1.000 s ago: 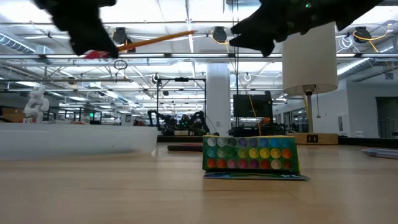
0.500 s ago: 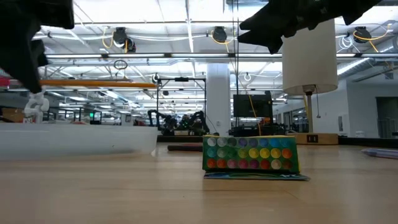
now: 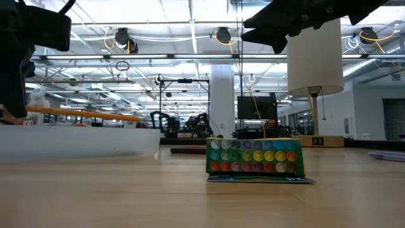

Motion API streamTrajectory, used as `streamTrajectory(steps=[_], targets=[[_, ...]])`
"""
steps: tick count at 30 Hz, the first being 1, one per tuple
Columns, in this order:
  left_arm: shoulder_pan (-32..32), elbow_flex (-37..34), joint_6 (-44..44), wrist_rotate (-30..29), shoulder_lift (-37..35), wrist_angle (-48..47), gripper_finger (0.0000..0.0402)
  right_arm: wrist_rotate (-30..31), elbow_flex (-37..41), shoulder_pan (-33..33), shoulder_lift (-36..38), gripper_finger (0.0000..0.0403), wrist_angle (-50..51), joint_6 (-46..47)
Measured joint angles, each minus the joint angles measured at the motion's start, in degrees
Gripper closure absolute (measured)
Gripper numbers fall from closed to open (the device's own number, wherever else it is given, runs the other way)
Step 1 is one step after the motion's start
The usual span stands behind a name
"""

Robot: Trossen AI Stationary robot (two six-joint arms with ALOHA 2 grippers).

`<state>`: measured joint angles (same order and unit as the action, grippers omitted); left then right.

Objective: Pack school essentials
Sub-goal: Put the yellow pencil into the supply box

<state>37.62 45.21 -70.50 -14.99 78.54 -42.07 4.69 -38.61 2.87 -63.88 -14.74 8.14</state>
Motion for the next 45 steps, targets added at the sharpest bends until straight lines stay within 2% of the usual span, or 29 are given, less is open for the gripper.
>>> streamTrajectory(steps=[6,16,25,28,33,38,45], targets=[[-1.2,0.0,-0.1,0.5,0.2,-0.2,0.0376,0.0,0.0,0.0,0.0,0.0216,0.0,0.0],[-1.9,0.0,0.8,2.4,3.3,0.1,0.0342,0.0,0.0,0.0,0.0,0.0216,-0.2,0.0],[-2.0,0.0,4.1,-1.4,3.9,1.5,0.0342,0.0,0.0,0.0,0.0,0.0216,-0.4,0.1],[-2.5,0.0,5.2,-1.6,3.9,1.8,0.0352,0.0,0.0,0.0,0.0,0.0216,-0.4,0.2],[-3.7,0.0,6.7,-1.6,3.9,1.8,0.0395,0.0,0.0,0.0,0.0,0.0216,-0.4,0.2],[-5.0,0.0,7.0,-1.4,3.9,1.5,0.0387,0.0,0.0,0.0,0.0,0.0216,-0.4,0.2],[-5.5,0.0,3.0,3.3,3.1,-3.3,0.0398,0.0,0.0,0.0,0.0,0.0216,-0.4,0.2]])
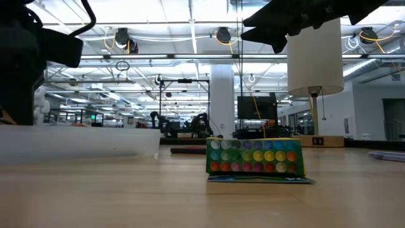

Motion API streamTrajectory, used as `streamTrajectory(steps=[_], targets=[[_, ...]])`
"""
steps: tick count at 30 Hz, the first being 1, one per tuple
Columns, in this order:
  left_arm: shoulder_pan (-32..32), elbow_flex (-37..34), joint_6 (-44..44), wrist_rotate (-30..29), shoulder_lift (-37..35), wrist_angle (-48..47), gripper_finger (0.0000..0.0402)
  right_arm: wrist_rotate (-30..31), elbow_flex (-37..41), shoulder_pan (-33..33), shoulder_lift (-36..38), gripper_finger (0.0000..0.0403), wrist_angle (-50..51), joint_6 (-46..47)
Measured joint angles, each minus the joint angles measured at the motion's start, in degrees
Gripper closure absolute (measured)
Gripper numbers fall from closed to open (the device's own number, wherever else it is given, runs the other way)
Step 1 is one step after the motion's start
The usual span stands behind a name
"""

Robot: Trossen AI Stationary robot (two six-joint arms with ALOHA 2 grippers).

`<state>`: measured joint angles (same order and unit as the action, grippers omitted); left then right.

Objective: Pack school essentials
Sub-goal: Put the yellow pencil into the supply box

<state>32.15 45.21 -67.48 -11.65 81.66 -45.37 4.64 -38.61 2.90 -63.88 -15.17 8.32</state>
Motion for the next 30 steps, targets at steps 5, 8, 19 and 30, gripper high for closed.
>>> streamTrajectory(steps=[5,8,19,30], targets=[[1.1,0.0,-1.2,1.3,0.1,2.3,0.039,0.0,0.0,0.0,0.0,0.0216,0.0,0.0],[1.4,0.0,-0.4,-0.1,0.1,3.9,0.039,0.0,0.0,0.0,0.0,0.0216,0.0,0.0],[-0.1,0.0,4.1,0.2,0.0,6.4,0.0391,0.0,0.0,0.0,0.0,0.0216,0.0,0.0],[2.4,0.0,1.8,-3.9,-0.3,5.3,0.0398,0.0,0.0,0.0,0.0,0.0216,0.0,0.0]])
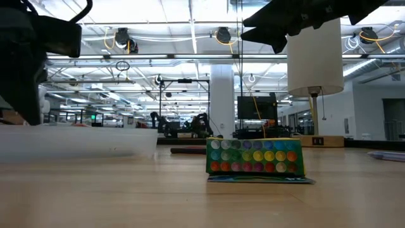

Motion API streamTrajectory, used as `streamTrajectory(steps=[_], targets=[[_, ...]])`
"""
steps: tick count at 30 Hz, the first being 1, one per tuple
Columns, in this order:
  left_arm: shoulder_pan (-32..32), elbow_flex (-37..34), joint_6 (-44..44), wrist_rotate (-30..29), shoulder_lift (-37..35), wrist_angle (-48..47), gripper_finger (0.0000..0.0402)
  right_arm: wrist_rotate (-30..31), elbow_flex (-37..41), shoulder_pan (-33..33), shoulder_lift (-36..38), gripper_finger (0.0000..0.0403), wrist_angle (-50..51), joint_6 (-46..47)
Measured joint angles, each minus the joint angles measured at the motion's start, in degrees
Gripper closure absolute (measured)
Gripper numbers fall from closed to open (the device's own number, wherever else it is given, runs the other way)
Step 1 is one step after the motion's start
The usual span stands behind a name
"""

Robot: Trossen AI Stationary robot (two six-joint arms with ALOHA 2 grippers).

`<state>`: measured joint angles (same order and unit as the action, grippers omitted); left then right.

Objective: Pack school essentials
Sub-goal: Put the yellow pencil into the supply box

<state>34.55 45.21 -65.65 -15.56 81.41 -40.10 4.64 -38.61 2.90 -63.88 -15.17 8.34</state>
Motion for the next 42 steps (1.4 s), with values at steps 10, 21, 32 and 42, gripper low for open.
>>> streamTrajectory(steps=[10,21,32,42], targets=[[0.8,1.9,-1.1,3.9,-2.4,-6.8,0.0398,0.0,0.0,0.0,0.0,0.0216,0.0,0.0],[5.8,2.2,-5.6,8.6,-3.9,-9.0,0.04,0.0,0.0,0.0,0.0,0.0216,0.1,0.0],[5.6,0.0,-4.7,5.6,-3.8,-4.8,0.04,0.0,0.0,0.0,0.0,0.0216,0.0,0.0],[6.2,-0.1,-4.0,6.0,-3.8,-3.7,0.04,-0.2,0.0,0.0,0.0,0.0216,0.0,0.0]])
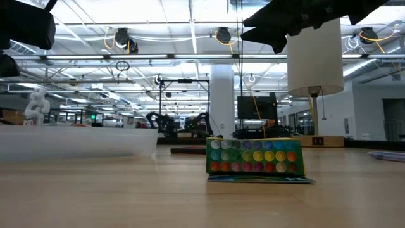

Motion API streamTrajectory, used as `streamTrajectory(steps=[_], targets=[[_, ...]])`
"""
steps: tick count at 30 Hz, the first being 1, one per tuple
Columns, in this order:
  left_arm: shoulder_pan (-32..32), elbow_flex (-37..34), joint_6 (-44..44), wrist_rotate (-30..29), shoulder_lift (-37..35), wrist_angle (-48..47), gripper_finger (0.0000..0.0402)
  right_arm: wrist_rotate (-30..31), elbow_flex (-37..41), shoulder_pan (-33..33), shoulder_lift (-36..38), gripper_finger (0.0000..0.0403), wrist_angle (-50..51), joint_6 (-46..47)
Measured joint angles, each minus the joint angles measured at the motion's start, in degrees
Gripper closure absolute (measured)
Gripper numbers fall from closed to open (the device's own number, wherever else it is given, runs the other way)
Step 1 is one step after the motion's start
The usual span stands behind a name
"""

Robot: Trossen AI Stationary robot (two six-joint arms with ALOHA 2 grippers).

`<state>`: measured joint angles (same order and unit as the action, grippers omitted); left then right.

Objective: Pack school essentials
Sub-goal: Put the yellow pencil into the supply box

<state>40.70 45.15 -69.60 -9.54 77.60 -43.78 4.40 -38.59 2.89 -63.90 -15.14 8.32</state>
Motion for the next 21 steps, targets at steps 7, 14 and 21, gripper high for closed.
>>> streamTrajectory(steps=[7,14,21], targets=[[0.2,0.0,-0.5,-1.0,0.0,0.0,0.04,0.0,0.0,0.0,0.0,0.0216,0.0,0.0],[0.2,0.0,-0.7,-1.1,1.1,-0.1,0.04,0.0,0.0,0.0,0.0,0.0216,0.0,0.0],[0.2,-0.1,-0.8,-2.9,1.2,-0.1,0.04,0.0,0.0,0.0,0.0,0.0216,0.0,0.0]])
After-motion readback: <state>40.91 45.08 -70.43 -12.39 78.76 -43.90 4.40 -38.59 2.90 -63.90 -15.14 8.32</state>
